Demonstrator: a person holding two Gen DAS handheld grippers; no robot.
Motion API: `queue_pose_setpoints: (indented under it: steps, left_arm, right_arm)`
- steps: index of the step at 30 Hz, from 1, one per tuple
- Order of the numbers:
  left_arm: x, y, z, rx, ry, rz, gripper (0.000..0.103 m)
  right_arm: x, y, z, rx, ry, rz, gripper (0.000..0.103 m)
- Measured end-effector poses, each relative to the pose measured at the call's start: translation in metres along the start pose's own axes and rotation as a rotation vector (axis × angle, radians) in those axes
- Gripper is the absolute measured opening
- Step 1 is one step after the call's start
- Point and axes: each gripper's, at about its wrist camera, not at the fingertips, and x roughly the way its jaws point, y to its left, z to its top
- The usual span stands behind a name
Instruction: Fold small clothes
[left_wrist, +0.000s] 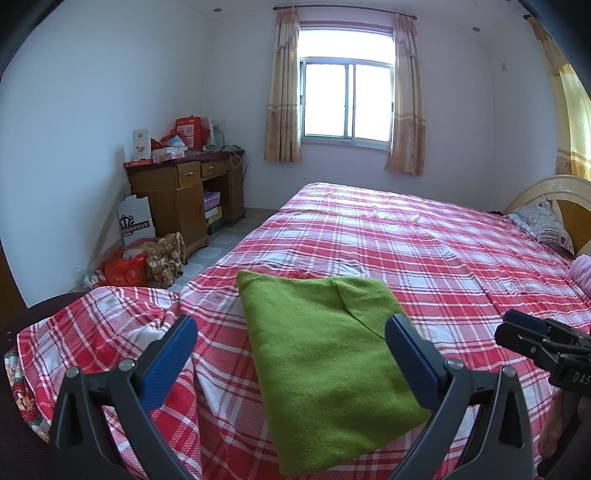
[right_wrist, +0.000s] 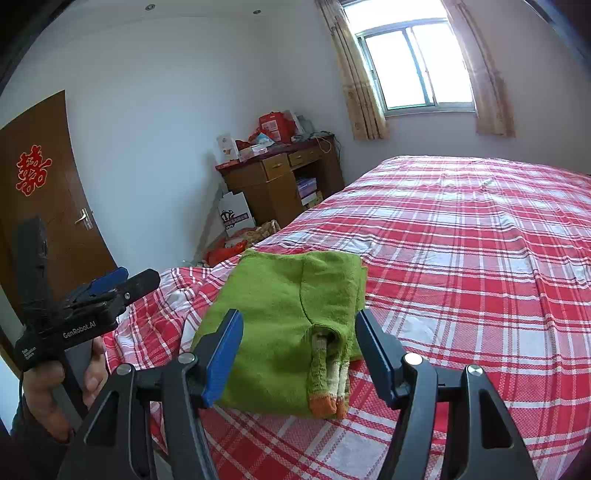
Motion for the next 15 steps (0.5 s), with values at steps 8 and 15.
queue_pose_setpoints:
  steps: [8, 15]
  left_arm:
    - [0.002, 0.008, 0.001, -0.02, 0.008, 0.004, 0.103]
    - [0.0, 0.012, 0.0, -0.003, -0.023, 0.042, 0.103]
  right_arm:
    - [-0.001, -0.001, 0.0, 0.003, -0.006, -0.004, 0.064]
    - [-0.001, -0.001, 0.0, 0.002, -0.004, -0.005, 0.064]
